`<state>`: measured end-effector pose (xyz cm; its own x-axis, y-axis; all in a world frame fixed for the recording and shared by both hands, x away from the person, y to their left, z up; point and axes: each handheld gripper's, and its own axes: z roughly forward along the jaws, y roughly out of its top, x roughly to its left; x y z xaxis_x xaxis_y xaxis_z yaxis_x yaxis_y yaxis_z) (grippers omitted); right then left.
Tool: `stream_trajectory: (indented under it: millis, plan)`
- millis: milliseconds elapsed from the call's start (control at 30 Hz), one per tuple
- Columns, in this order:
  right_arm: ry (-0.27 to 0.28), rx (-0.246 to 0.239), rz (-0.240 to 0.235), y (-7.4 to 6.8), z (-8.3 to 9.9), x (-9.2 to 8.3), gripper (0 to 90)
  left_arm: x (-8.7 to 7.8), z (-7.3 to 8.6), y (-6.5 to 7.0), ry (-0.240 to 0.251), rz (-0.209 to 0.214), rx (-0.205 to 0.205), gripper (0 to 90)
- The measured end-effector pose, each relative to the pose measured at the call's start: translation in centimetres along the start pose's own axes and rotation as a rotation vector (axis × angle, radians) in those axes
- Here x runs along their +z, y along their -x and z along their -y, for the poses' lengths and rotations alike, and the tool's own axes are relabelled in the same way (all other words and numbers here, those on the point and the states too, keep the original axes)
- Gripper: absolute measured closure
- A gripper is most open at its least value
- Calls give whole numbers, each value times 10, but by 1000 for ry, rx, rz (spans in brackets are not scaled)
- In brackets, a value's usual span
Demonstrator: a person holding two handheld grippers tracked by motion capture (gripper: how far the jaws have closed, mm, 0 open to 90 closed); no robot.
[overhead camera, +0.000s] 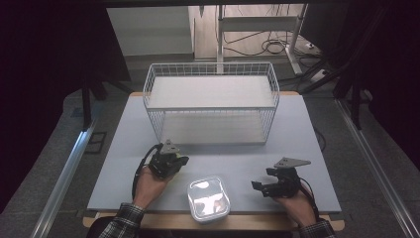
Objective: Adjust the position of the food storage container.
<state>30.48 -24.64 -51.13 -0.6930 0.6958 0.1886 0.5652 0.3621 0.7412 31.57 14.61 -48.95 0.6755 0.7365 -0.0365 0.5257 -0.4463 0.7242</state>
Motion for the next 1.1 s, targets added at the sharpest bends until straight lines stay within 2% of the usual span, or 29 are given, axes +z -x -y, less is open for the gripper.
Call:
stream_trajectory:
  millis: [67, 167, 433, 667, 867, 933, 1000, 1100]
  plan:
    - [-1, 0, -2, 0, 0, 0, 163, -2, 1, 1, -10, -12, 7, 900]
    - [-5, -4, 1, -1, 0, 0, 163, -4, 3, -1, -11, -6, -6, 900]
    - [-7, -11, 1, -1, 0, 0, 164, -15, 15, -7, -6, -31, -44, 900]
    - [-7, -10, 3, -2, 0, 0, 166, -25, 25, -17, 2, -40, -76, 900]
    - [-8, -11, 3, -2, 0, 0, 169, -30, 31, -26, 3, -67, -98, 900]
    - [-7, -10, 3, -3, 0, 0, 172, -32, 33, -28, 7, -66, -100, 900]
    - [-4, -3, 0, -3, -1, 0, 181, -32, 34, -26, 9, -68, -82, 900]
    - [-5, 7, -4, -5, -1, 0, 216, -35, 36, -19, 27, -42, -68, 900]
